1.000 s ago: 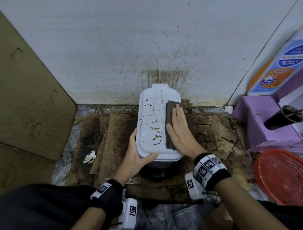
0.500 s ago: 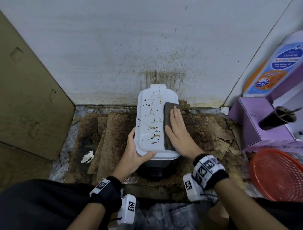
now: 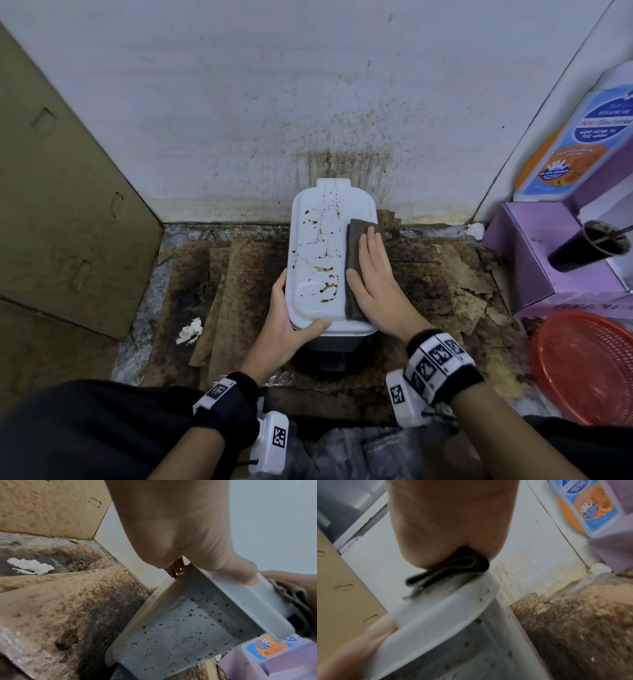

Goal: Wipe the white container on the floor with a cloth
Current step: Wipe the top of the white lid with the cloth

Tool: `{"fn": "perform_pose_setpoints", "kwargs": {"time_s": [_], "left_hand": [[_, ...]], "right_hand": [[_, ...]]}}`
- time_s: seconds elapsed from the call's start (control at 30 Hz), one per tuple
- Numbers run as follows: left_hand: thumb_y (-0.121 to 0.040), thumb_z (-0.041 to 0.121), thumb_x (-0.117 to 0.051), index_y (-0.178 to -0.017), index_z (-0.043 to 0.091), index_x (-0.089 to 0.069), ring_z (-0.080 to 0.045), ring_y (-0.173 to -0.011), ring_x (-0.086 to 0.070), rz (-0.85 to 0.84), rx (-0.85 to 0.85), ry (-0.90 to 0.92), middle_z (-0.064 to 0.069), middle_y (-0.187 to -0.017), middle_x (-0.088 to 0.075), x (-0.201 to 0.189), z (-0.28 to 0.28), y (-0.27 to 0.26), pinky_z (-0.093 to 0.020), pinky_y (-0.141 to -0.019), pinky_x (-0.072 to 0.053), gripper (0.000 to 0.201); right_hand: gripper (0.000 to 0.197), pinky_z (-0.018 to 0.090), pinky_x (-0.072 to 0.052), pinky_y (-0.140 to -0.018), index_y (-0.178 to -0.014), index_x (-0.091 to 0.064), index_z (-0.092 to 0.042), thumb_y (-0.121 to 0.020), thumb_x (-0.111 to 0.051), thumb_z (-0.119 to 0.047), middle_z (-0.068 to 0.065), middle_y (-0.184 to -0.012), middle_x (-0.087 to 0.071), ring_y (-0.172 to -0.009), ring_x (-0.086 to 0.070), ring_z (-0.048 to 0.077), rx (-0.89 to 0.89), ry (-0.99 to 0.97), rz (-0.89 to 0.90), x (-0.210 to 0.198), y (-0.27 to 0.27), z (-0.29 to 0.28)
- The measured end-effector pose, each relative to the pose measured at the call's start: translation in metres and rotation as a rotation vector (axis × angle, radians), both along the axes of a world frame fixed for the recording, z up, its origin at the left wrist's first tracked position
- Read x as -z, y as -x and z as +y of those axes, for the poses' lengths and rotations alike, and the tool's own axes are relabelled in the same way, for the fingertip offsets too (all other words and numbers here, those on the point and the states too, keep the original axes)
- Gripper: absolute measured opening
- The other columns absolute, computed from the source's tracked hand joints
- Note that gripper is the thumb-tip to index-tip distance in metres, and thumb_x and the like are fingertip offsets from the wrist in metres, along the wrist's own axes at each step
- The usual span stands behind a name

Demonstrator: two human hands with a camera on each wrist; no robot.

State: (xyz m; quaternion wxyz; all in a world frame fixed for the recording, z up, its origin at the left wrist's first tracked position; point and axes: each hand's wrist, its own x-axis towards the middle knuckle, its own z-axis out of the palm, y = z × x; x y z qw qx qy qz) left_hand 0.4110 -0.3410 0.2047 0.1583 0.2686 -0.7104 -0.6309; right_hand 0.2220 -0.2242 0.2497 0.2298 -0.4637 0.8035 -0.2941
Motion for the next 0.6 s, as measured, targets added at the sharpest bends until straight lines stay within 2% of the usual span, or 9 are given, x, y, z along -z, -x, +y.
{"fn": "perform_pose_setpoints", "kwargs": {"time_s": [0.13, 0.27, 0.37, 0.5, 0.6], "left_hand": [[-0.085, 0.038, -0.089, -0.162, 0.043, -0.011, -0.004, -0.151, -0.039, 0.0, 0.005, -0.011, 0.017, -0.165, -0.035, -0.002, -0.001, 0.0, -0.043, -0.124, -0.039, 0.11], [-0.086, 0.032, -0.088, -0.162, 0.039, -0.01, 0.002, -0.15, -0.038, -0.004, 0.014, -0.009, 0.021, -0.164, -0.035, -0.002, -0.001, 0.0, -0.033, -0.123, -0.038, 0.11], [-0.086, 0.03, -0.088, -0.162, 0.036, -0.01, 0.002, -0.15, -0.038, 0.001, 0.015, -0.002, 0.02, -0.164, -0.036, -0.001, -0.001, 0.0, -0.026, -0.121, -0.038, 0.109], [-0.085, 0.03, -0.088, -0.162, 0.035, -0.011, 0.002, -0.149, -0.038, 0.009, 0.005, -0.009, 0.021, -0.163, -0.036, 0.001, -0.001, 0.0, -0.02, -0.118, -0.039, 0.109], [-0.085, 0.032, -0.088, -0.162, 0.038, -0.009, 0.005, -0.148, -0.038, 0.008, 0.014, -0.015, 0.023, -0.163, -0.034, 0.0, -0.002, 0.0, -0.018, -0.117, -0.04, 0.11]], "right_hand": [[0.068, 0.028, 0.01, -0.125, -0.161, 0.011, -0.008, -0.112, -0.027, -0.036, 0.0, -0.167, 0.031, -0.152, 0.03, 0.013, -0.017, -0.014, 0.075, -0.001, 0.018, -0.02], [0.066, 0.027, 0.011, -0.125, -0.161, 0.011, -0.009, -0.112, -0.026, -0.034, 0.0, -0.167, 0.029, -0.151, 0.031, 0.009, -0.012, 0.008, 0.14, 0.003, 0.001, -0.005], [0.063, 0.029, 0.008, -0.126, -0.162, 0.008, -0.01, -0.113, -0.028, -0.029, 0.002, -0.168, 0.024, -0.154, 0.026, 0.009, -0.034, 0.046, 0.232, 0.007, -0.018, 0.017], [0.064, 0.028, 0.008, -0.125, -0.162, 0.009, -0.015, -0.113, -0.026, -0.035, -0.002, -0.169, 0.025, -0.154, 0.026, 0.009, -0.072, -0.023, 0.235, 0.002, -0.013, 0.019], [0.066, 0.029, 0.01, -0.124, -0.162, 0.012, -0.012, -0.112, -0.02, -0.042, 0.001, -0.167, 0.028, -0.154, 0.028, 0.013, -0.124, -0.112, 0.266, -0.005, 0.009, 0.0]]}}
